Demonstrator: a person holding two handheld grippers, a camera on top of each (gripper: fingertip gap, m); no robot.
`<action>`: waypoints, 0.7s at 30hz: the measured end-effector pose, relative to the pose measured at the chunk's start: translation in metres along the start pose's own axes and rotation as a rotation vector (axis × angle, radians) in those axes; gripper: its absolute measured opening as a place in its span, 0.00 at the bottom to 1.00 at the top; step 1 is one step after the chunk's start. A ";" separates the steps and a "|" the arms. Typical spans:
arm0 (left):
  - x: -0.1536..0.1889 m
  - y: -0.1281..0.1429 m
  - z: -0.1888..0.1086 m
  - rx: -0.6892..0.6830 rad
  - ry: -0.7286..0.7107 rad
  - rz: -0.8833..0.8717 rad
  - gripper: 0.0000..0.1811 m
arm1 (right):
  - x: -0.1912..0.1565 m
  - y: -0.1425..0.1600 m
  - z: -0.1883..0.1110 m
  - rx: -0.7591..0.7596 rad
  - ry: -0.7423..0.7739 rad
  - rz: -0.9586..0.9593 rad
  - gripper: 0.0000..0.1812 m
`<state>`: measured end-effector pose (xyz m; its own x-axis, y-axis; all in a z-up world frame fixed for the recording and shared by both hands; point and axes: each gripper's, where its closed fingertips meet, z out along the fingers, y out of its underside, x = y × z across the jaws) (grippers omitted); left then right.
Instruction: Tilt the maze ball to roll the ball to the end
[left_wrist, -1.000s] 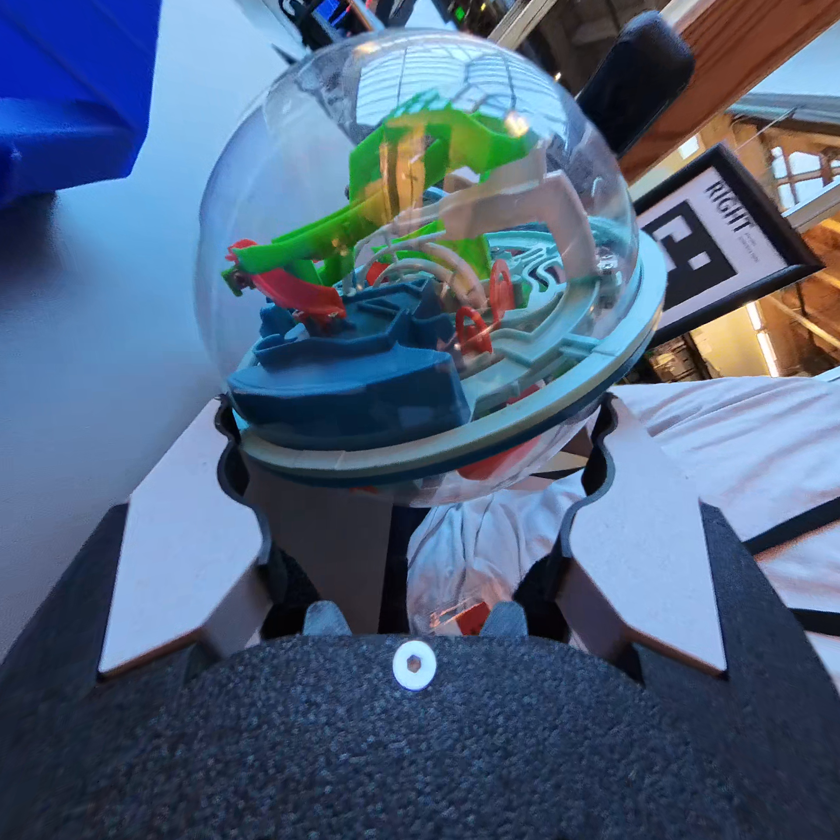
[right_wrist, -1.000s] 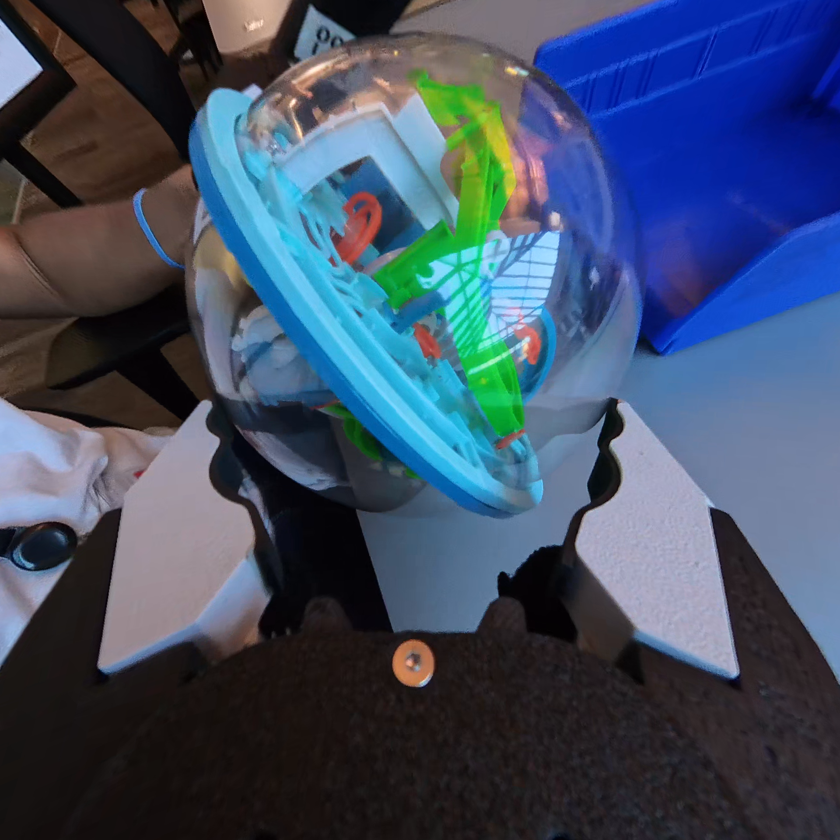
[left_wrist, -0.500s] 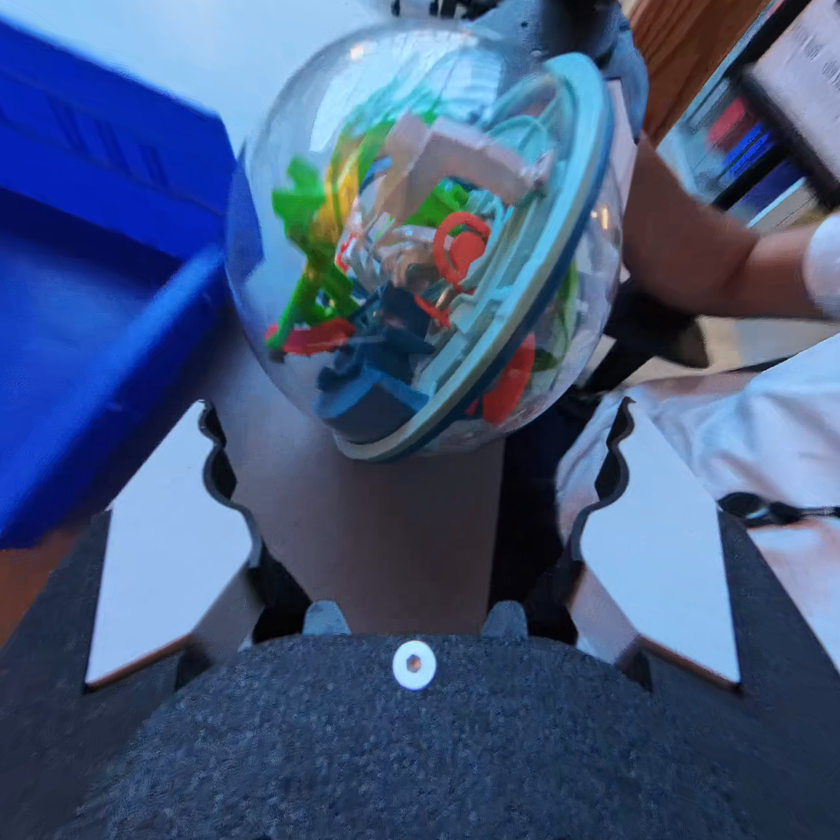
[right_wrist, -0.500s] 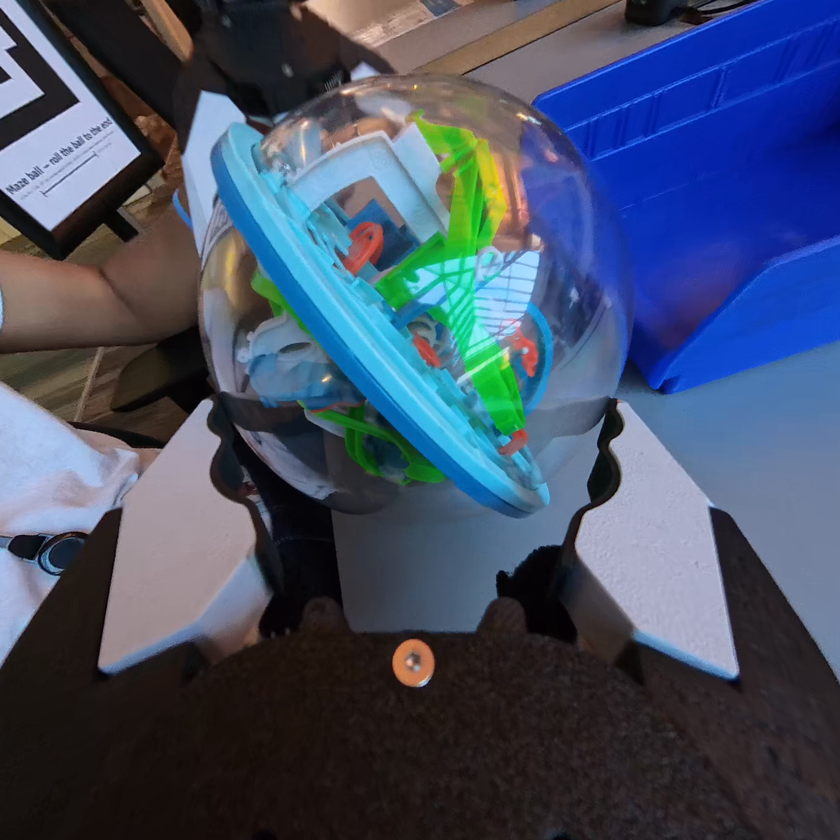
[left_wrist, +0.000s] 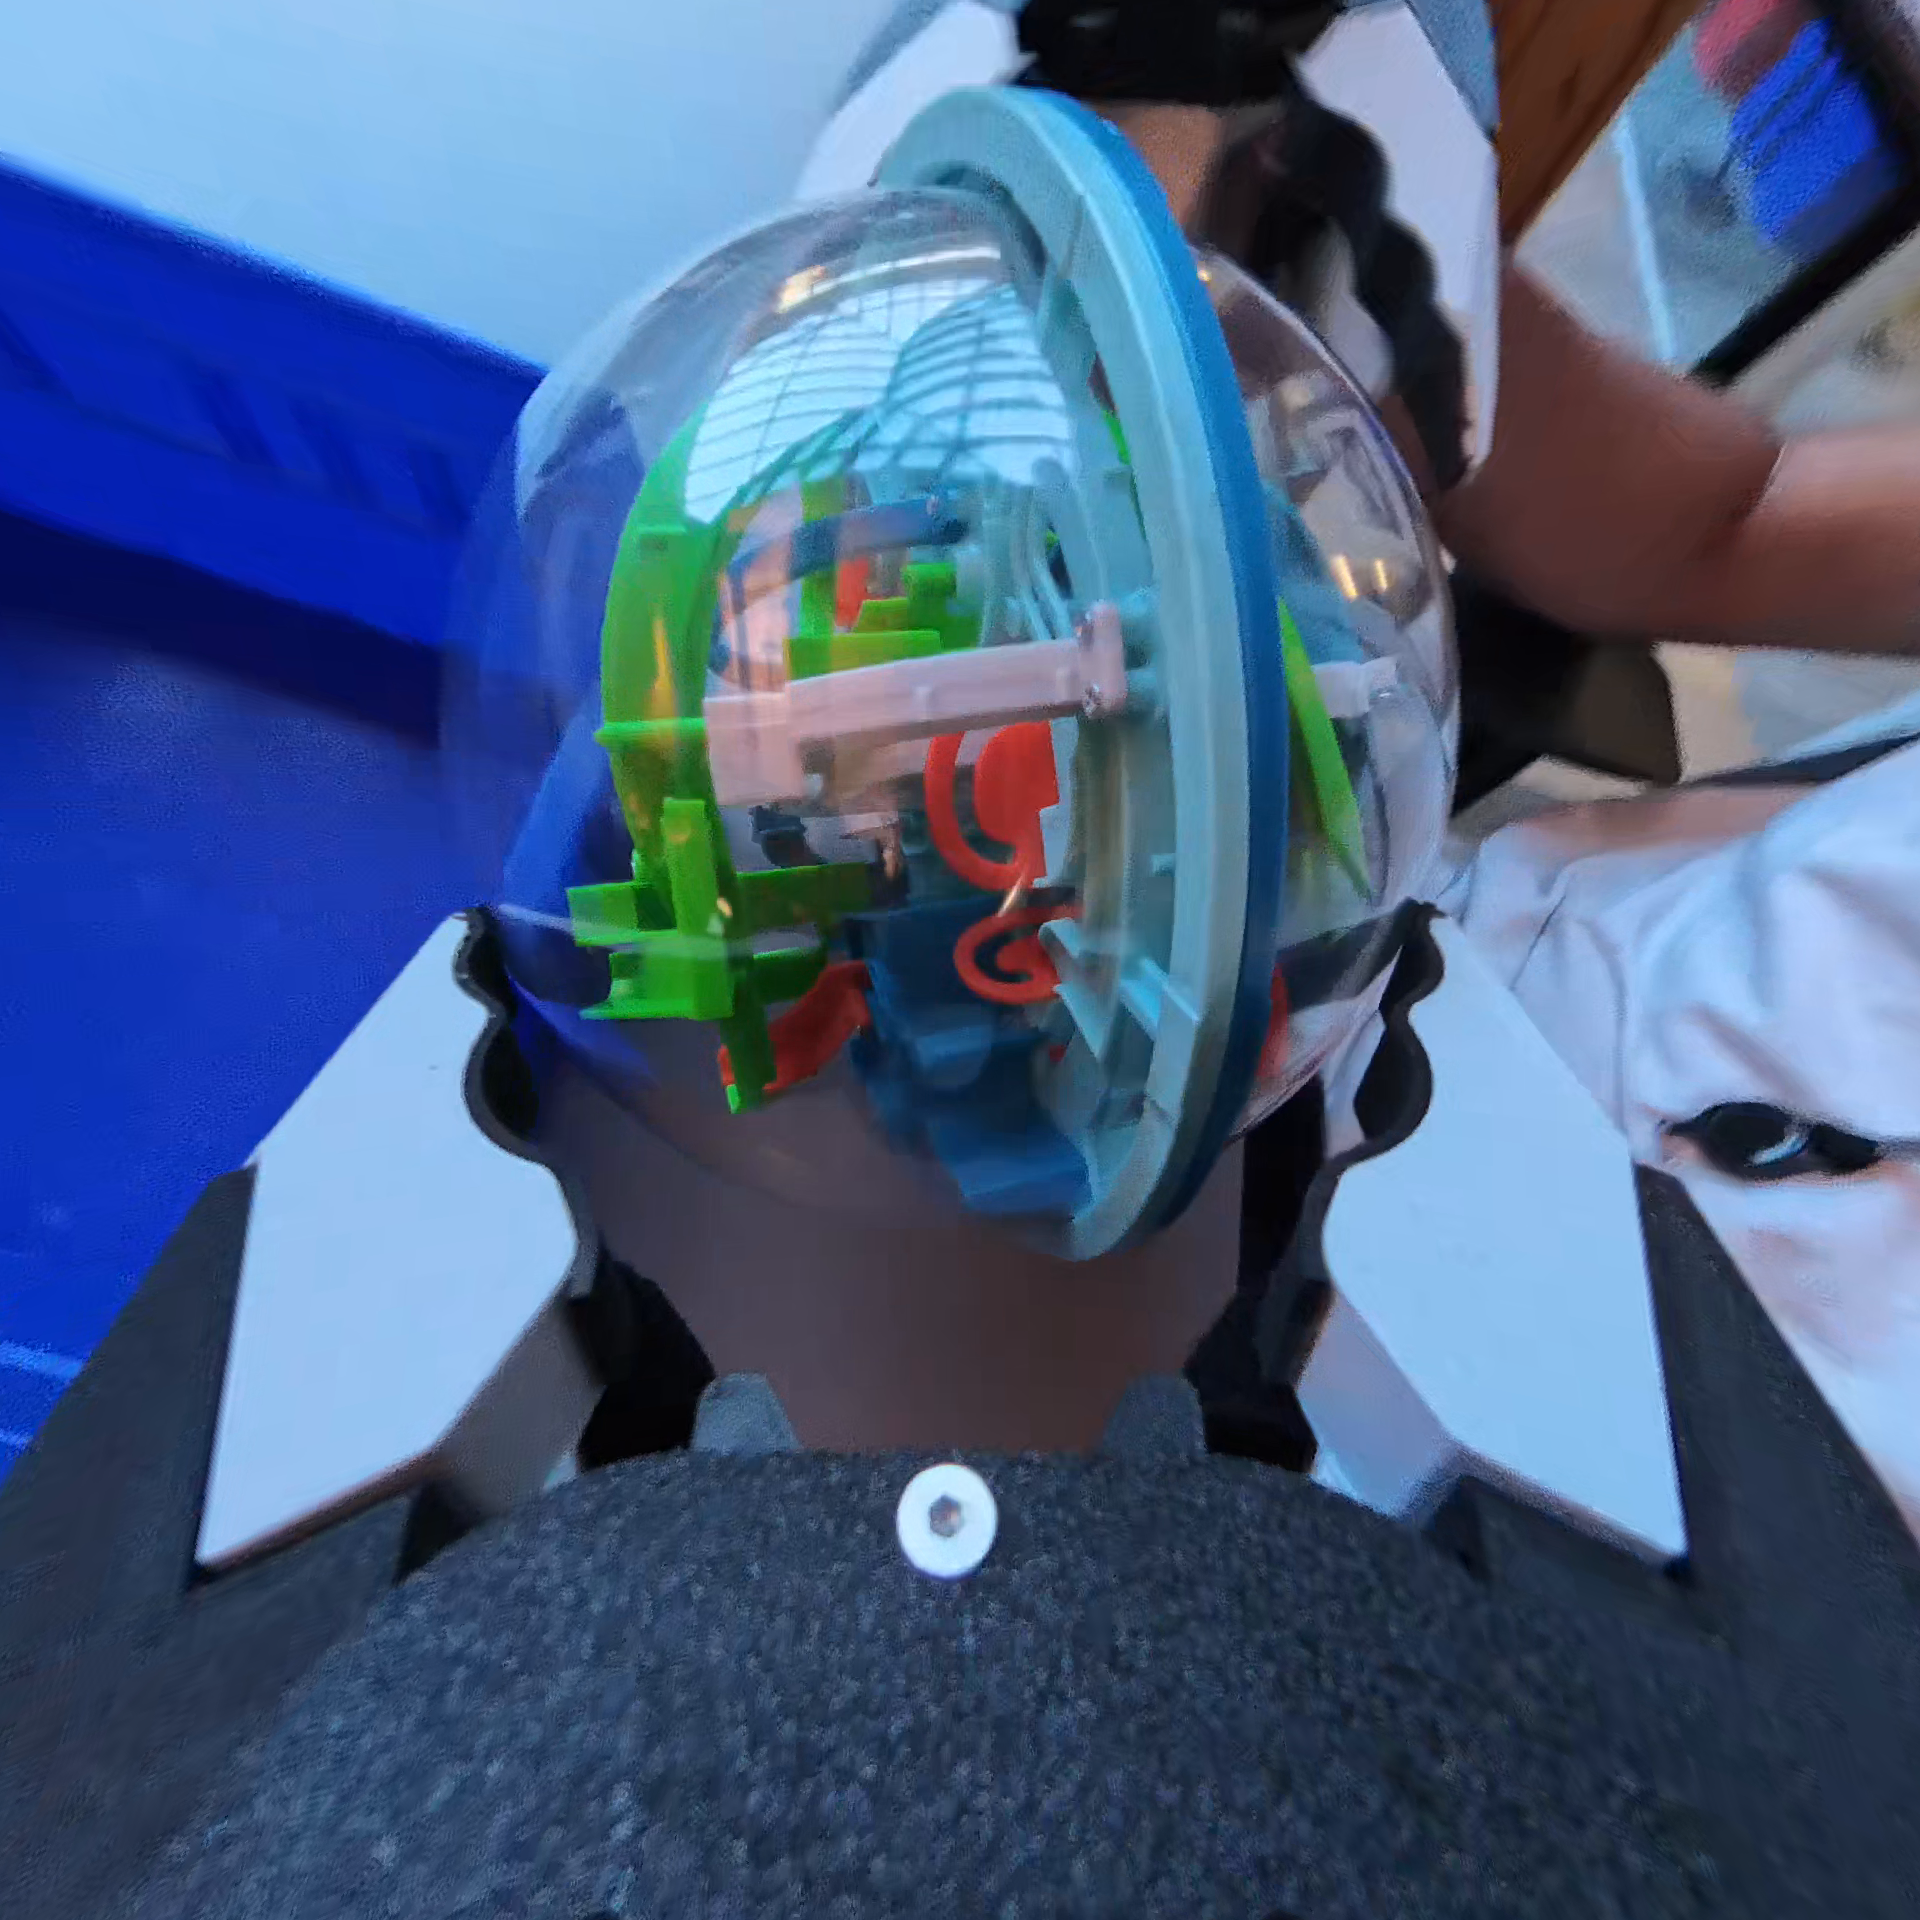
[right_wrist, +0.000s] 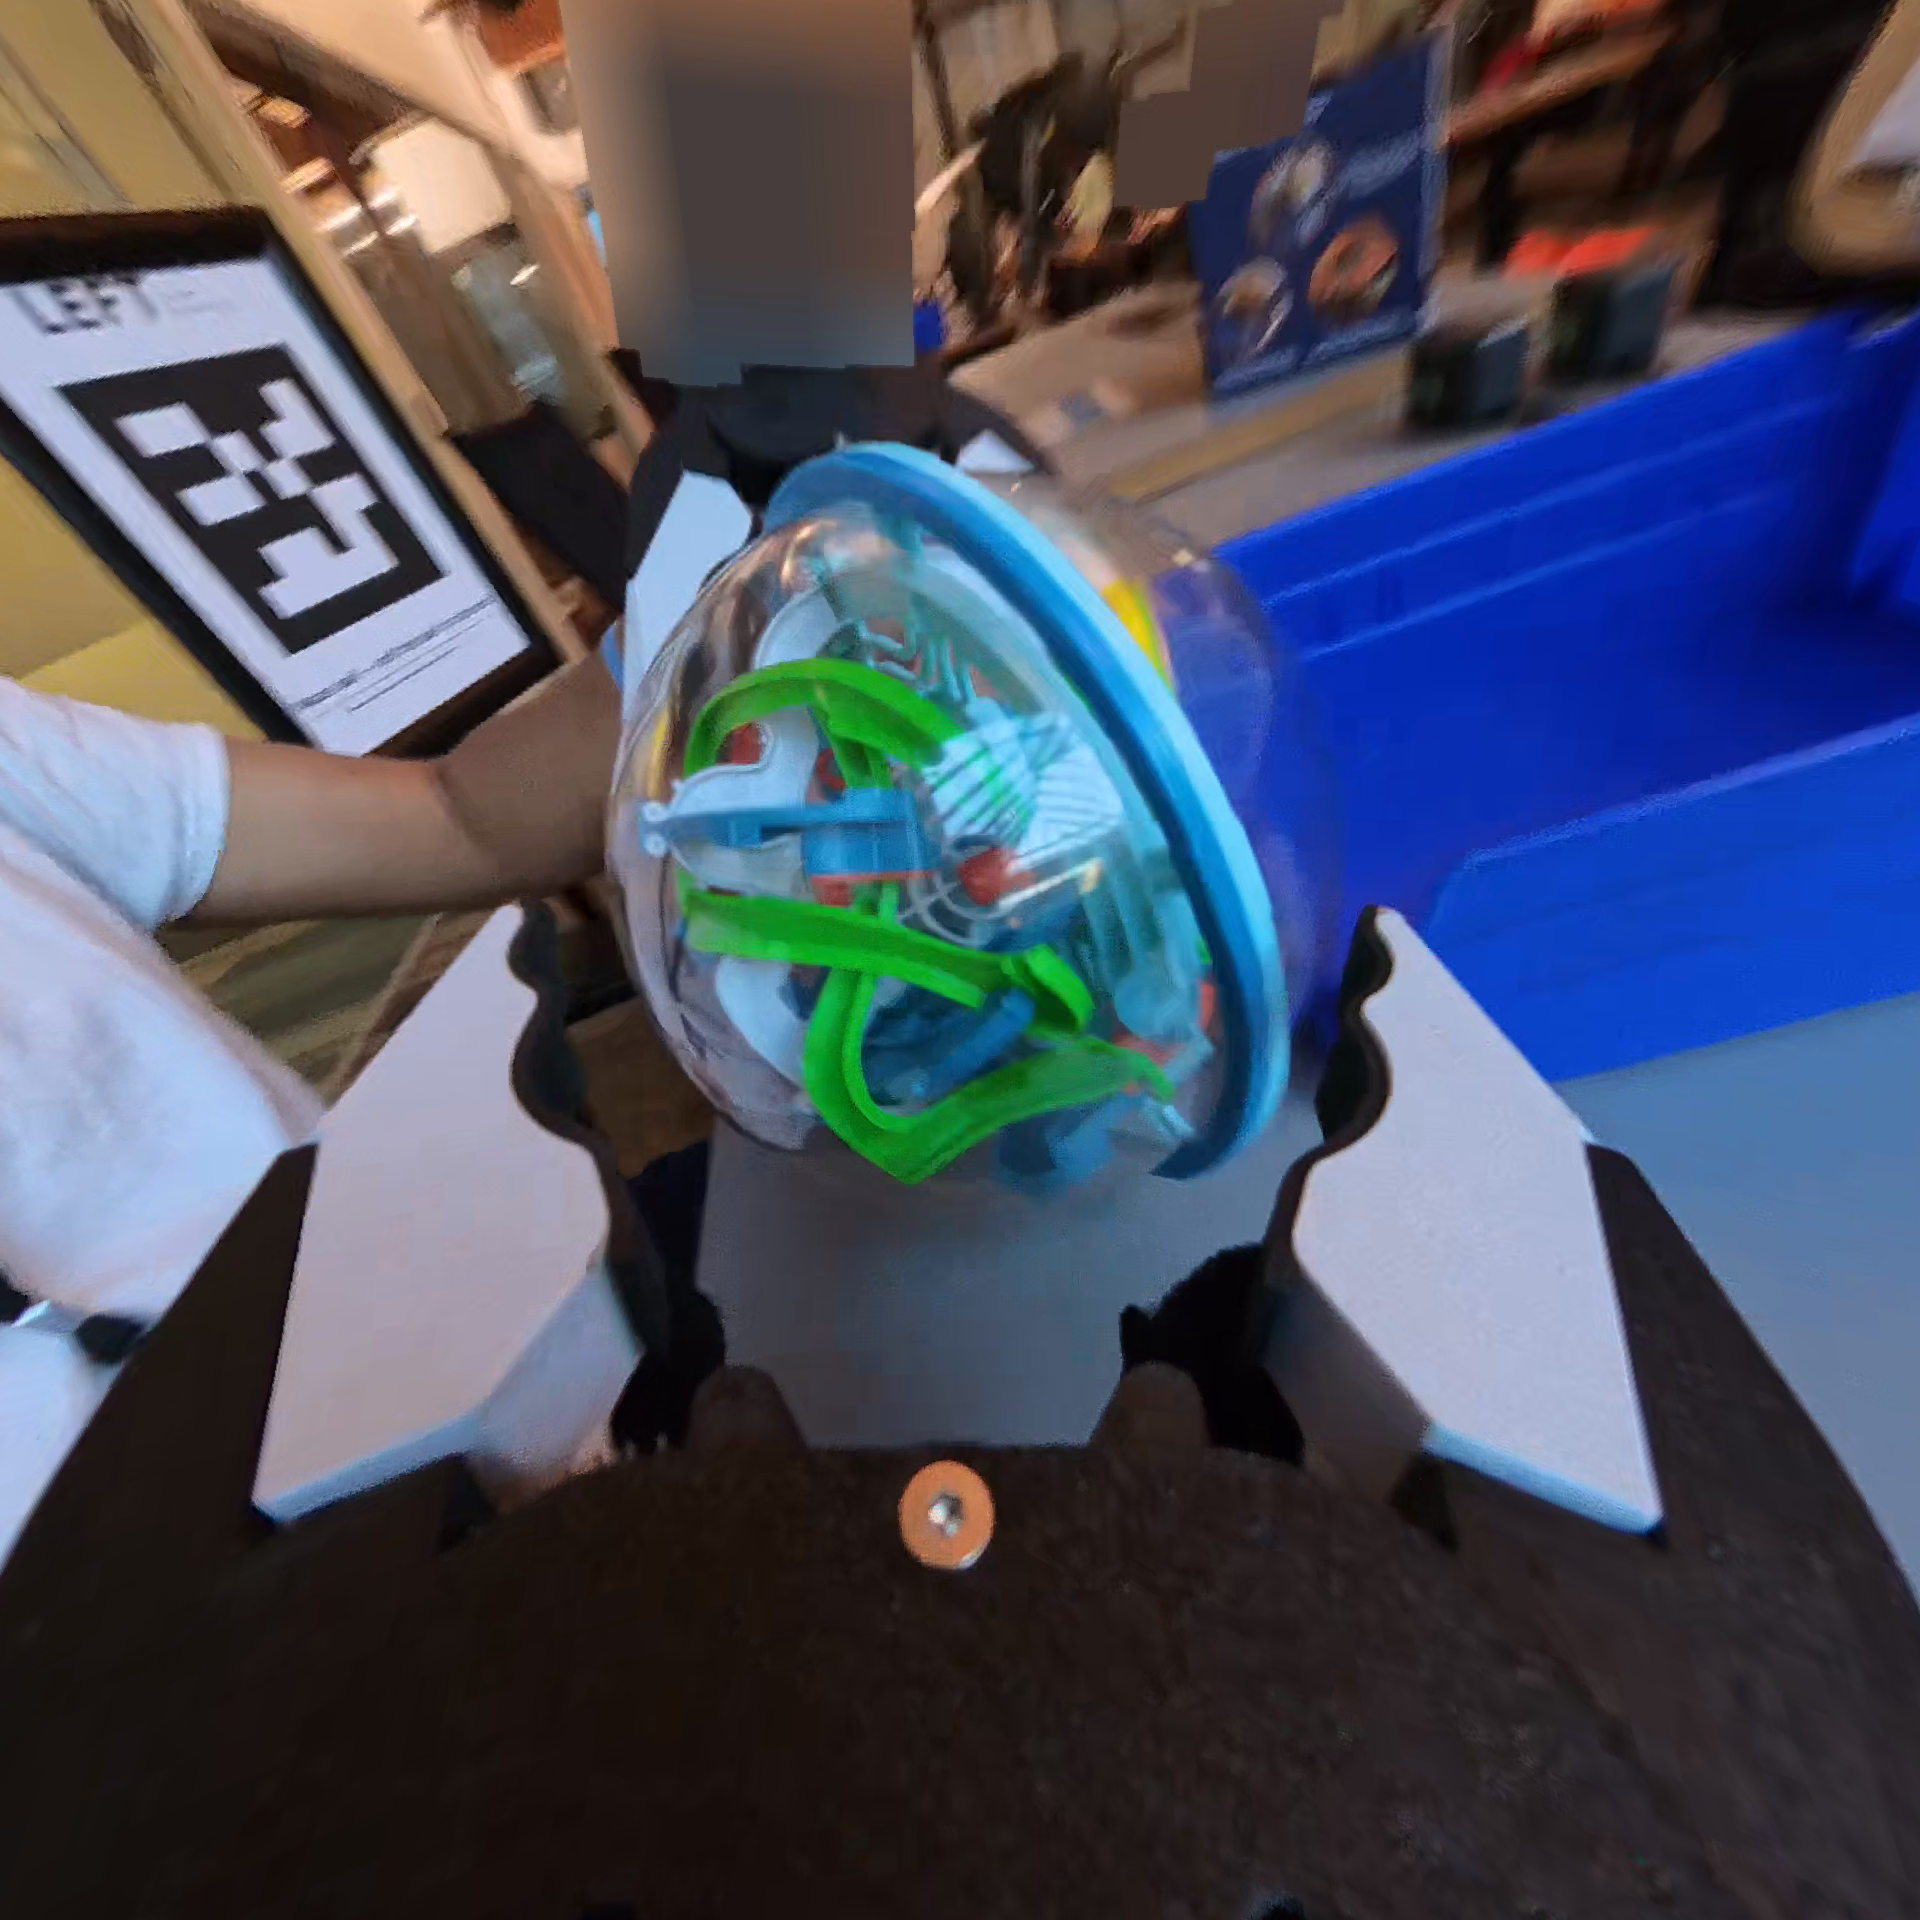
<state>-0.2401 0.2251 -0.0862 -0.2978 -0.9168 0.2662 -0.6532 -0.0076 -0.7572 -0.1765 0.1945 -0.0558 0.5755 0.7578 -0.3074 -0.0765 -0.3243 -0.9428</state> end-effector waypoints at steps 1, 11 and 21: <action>0.000 0.003 -0.001 0.021 0.025 -0.055 0.87 | 0.003 0.000 -0.009 0.025 0.065 -0.026 0.79; 0.012 0.011 0.008 0.211 0.129 -0.415 0.87 | -0.005 0.064 0.023 -0.125 0.472 -0.336 0.82; 0.051 0.003 0.013 0.373 0.355 -0.693 0.87 | -0.040 0.038 0.005 -0.189 0.339 -0.249 0.84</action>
<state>-0.2482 0.1730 -0.0820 -0.1577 -0.4784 0.8638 -0.5149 -0.7066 -0.4853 -0.2063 0.1548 -0.0803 0.7938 0.6080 0.0142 0.2294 -0.2777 -0.9329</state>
